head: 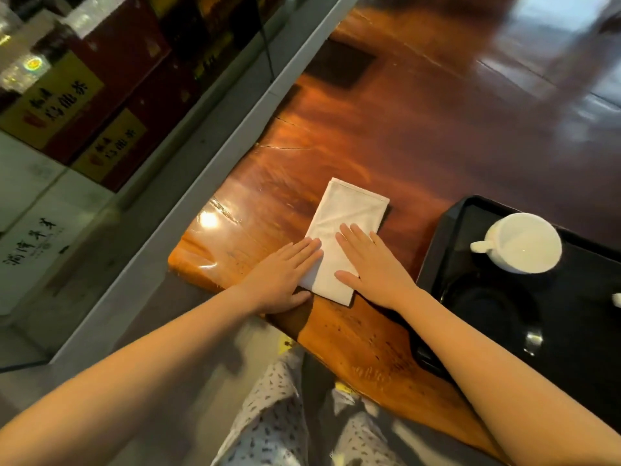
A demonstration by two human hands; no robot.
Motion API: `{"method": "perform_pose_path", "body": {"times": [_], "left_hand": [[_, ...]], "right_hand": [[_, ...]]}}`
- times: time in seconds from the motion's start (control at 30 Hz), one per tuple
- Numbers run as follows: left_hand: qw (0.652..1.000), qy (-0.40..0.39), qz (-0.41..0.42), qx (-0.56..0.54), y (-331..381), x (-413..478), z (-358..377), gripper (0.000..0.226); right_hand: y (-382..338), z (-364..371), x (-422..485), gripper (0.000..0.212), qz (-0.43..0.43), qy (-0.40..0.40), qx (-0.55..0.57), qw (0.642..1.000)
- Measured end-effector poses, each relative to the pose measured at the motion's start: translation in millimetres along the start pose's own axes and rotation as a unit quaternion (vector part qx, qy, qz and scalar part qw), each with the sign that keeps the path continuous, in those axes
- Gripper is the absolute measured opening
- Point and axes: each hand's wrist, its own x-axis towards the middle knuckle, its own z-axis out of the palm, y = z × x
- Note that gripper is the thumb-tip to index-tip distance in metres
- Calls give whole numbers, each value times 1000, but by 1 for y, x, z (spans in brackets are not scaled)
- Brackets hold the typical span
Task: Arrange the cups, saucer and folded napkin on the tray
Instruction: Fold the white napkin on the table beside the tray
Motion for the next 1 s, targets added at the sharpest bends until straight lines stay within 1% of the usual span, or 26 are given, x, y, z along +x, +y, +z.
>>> {"method": "perform_pose_path", "body": {"times": [0.07, 0.13, 0.2, 0.23, 0.27, 0.3, 0.33, 0.4, 0.43, 0.5, 0.63, 0.73, 0.8, 0.83, 0.87, 0.9, 0.93, 0.97, 1.0], "left_hand": [[1000, -9, 5, 30, 4, 0, -4, 77], [999, -9, 14, 51, 7, 0, -7, 76], [998, 52, 33, 32, 7, 5, -15, 62], [995, 96, 31, 16, 6, 13, -18, 54], [990, 141, 21, 3, 3, 24, -20, 50], [986, 169, 8, -13, -2, 36, -20, 49], [986, 165, -4, -23, -6, 47, -20, 50], [991, 129, -13, -32, -13, 62, -13, 54], [993, 116, -21, -30, -17, 66, -7, 58], [993, 113, -35, -10, -22, 69, 4, 64], [990, 129, -51, 2, -23, 71, 11, 63], [985, 151, -77, -21, -22, 74, 16, 65], [983, 159, -87, -39, -21, 68, 14, 66], [982, 169, -69, -43, -23, 62, 12, 68], [983, 174, -24, -45, -26, 55, 11, 71], [985, 161, 42, -44, -31, 45, 11, 74], [985, 129, 113, -36, -36, 35, 12, 77], [982, 92, 167, -11, -40, 26, 12, 81], [977, 68, 199, 26, -44, 20, 11, 86]], "right_hand": [[2, -3, 2, 72, 33, 8, -1, 999], [-4, -8, 4, 71, 86, 26, 17, 996], [-17, -8, 5, 67, 133, 55, 15, 989], [-26, -5, 7, 64, 150, 73, -7, 986], [-36, 0, 9, 61, 166, 79, -27, 983], [-47, 6, 12, 58, 186, 78, -34, 979], [-56, 13, 16, 56, 209, 77, -29, 974], [-64, 22, 20, 54, 255, 79, -15, 964], [-65, 23, 20, 58, 275, 74, -10, 959], [-63, 22, 18, 66, 298, 80, 0, 951], [-53, 28, 6, 70, 302, 73, -6, 951], [-49, 27, -5, 74, 310, 75, 11, 948], [-53, 23, -14, 79, 293, 92, 27, 951], [-57, 21, -19, 80, 274, 89, 35, 957], [-62, 20, -25, 82, 249, 85, 34, 964], [-67, 21, -31, 84, 226, 77, 22, 971], [-70, 23, -36, 85, 204, 59, 6, 977], [-71, 25, -41, 86, 189, 33, -1, 981], [-70, 28, -44, 87, 178, 19, -4, 984]]}}
